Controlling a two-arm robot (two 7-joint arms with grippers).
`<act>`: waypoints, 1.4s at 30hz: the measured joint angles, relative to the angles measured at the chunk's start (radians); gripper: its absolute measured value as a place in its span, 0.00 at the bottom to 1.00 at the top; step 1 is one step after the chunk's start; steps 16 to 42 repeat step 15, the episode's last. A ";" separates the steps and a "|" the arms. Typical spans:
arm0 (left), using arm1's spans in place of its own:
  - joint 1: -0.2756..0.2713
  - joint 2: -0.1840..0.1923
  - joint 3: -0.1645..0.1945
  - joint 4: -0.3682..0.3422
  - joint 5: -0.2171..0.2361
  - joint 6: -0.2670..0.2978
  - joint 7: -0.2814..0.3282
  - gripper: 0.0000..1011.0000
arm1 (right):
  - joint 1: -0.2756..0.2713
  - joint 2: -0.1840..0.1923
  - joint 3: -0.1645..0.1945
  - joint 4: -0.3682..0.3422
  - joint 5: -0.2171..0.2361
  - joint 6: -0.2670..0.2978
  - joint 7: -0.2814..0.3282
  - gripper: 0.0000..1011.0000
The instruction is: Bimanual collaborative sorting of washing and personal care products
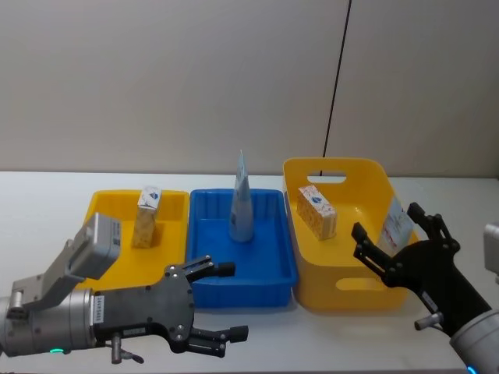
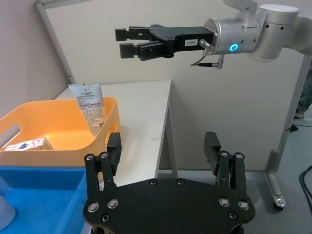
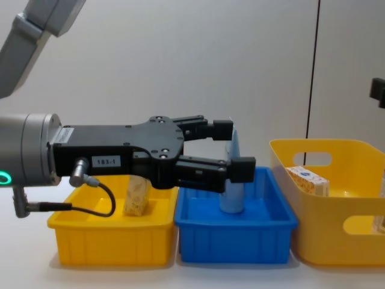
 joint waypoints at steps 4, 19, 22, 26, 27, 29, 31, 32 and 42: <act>0.000 0.000 0.000 0.000 0.000 0.000 0.000 0.99 | -0.023 -0.005 0.007 -0.019 -0.028 0.001 -0.031 0.99; 0.000 0.000 0.000 0.000 0.000 0.000 0.000 0.99 | -0.051 -0.013 0.017 -0.042 -0.064 0.002 -0.068 0.99; 0.000 0.000 0.000 0.000 0.000 0.000 0.000 0.99 | -0.051 -0.013 0.017 -0.042 -0.064 0.002 -0.068 0.99; 0.000 0.000 0.000 0.000 0.000 0.000 0.000 0.99 | -0.051 -0.013 0.017 -0.042 -0.064 0.002 -0.068 0.99; 0.000 0.000 0.000 0.000 0.000 0.000 0.000 0.99 | -0.051 -0.013 0.017 -0.042 -0.064 0.002 -0.068 0.99; 0.000 0.000 0.000 0.000 0.000 0.000 0.000 0.99 | -0.051 -0.013 0.017 -0.042 -0.064 0.002 -0.068 0.99; 0.000 0.000 0.000 0.000 0.000 0.000 0.000 0.99 | -0.051 -0.013 0.017 -0.042 -0.064 0.002 -0.068 0.99; 0.000 0.000 0.000 0.000 0.000 0.000 0.000 0.99 | -0.051 -0.013 0.017 -0.042 -0.064 0.002 -0.068 0.99; 0.000 0.000 0.000 0.000 0.000 0.000 0.000 0.99 | -0.051 -0.013 0.017 -0.042 -0.064 0.002 -0.068 0.99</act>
